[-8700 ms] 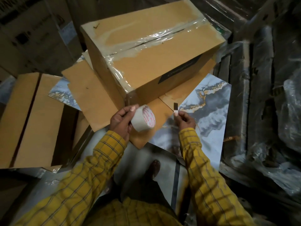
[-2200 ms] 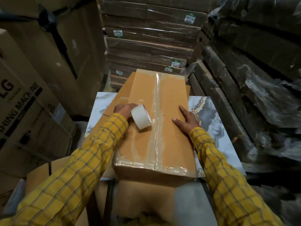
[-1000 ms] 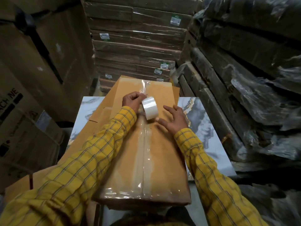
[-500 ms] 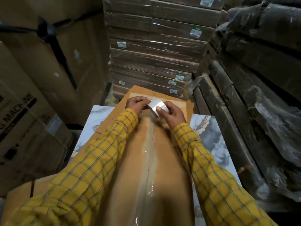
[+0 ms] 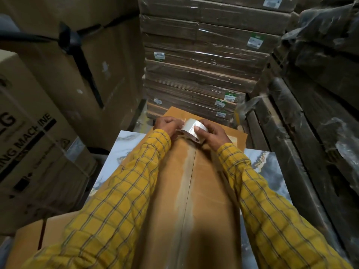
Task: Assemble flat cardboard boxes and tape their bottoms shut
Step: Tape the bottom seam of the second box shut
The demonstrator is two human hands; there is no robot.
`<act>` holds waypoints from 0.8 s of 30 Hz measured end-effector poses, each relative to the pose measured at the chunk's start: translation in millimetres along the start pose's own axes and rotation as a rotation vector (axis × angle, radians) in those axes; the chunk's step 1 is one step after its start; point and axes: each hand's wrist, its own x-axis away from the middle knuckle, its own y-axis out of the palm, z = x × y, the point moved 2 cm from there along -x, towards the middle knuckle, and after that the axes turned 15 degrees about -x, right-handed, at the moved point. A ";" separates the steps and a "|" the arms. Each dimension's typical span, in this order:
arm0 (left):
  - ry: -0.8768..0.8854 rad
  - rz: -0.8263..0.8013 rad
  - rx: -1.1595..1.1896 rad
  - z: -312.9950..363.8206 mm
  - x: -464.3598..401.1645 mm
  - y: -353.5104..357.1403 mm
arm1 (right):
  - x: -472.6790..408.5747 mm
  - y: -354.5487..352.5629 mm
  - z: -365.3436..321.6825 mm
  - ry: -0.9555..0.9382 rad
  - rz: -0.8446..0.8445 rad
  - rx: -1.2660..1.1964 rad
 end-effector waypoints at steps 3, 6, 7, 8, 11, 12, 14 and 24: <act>-0.011 -0.003 0.051 -3.5 -6.1 2.0 | -7.0 -3.0 2.0 0.013 0.003 -0.037; 0.055 0.075 0.001 -10.9 -14.6 -1.3 | -14.4 -1.6 -7.2 0.055 -0.015 -0.114; 0.090 0.134 -0.067 -12.6 -16.4 -4.6 | -18.2 -0.2 -12.8 0.055 -0.023 -0.118; 0.111 0.196 -0.106 -15.1 -19.0 -8.0 | -23.9 1.9 -17.5 0.043 -0.029 -0.100; 0.114 0.339 -0.084 -18.9 -21.8 -17.2 | -42.1 12.1 -25.4 -0.025 -0.068 0.041; 0.102 0.367 -0.062 -21.4 -24.6 -17.9 | -47.2 16.7 -27.9 -0.043 -0.083 0.109; 0.042 0.406 -0.028 -27.6 -26.9 -18.4 | -57.0 23.8 -35.5 -0.099 -0.105 0.311; -0.234 0.325 0.075 -39.5 -49.8 -23.7 | -73.6 32.7 -51.7 -0.199 -0.064 0.996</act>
